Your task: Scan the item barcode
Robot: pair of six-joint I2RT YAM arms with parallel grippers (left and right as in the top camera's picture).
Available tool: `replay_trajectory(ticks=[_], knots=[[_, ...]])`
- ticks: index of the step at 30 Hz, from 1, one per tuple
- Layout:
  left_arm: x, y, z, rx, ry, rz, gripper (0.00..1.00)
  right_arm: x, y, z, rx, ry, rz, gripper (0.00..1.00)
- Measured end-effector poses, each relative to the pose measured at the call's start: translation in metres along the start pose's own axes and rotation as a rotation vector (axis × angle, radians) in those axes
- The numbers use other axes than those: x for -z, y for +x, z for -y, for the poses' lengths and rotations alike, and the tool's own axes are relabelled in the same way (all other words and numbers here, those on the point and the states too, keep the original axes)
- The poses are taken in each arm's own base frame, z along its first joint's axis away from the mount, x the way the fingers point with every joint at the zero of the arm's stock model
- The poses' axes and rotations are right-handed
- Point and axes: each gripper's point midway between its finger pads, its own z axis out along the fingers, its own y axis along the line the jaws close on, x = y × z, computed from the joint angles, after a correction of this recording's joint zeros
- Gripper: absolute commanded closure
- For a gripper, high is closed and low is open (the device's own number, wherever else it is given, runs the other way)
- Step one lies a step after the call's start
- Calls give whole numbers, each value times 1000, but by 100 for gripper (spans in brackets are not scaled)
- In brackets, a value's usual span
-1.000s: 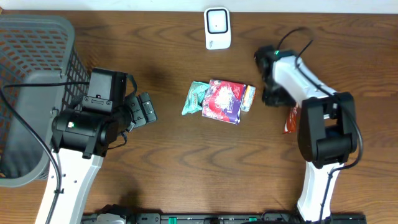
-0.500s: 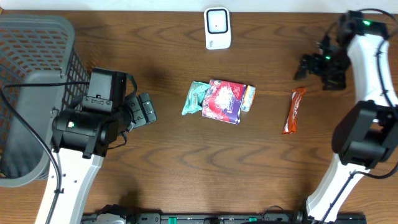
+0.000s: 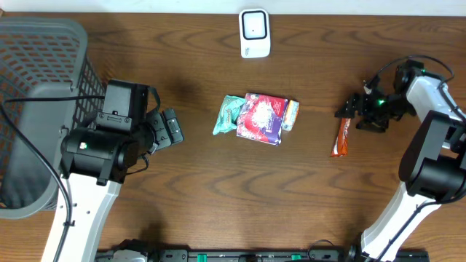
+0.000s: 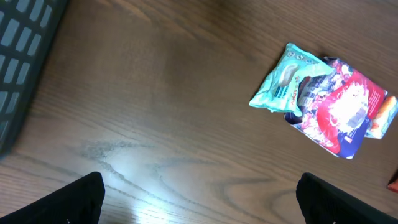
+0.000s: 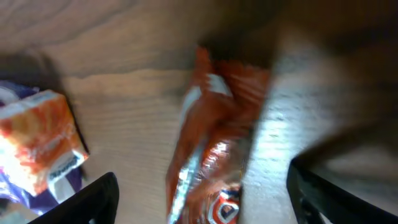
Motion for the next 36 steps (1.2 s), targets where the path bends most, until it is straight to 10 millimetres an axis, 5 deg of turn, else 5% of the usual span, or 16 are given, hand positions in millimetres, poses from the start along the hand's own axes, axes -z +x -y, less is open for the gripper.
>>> replay_trajectory(ticks=[4, 6, 14, 25, 31, 36], knots=[[0, 0, 0, 0, 0, 0, 2, -9, -3, -4, 13, -30, 29, 70], [0, 0, 0, 0, 0, 0, 2, -13, -1, -4, 7, -33, 28, 99], [0, 0, 0, 0, 0, 0, 2, -13, 3, 2, -35, 20, -1, 99], [0, 0, 0, 0, 0, 0, 2, 43, -20, 24, -130, 642, 60, 99], [0, 0, 0, 0, 0, 0, 2, 52, -26, 4, -96, 983, 204, 99], [0, 0, 0, 0, 0, 0, 2, 36, -25, -7, -59, 1082, 306, 99]])
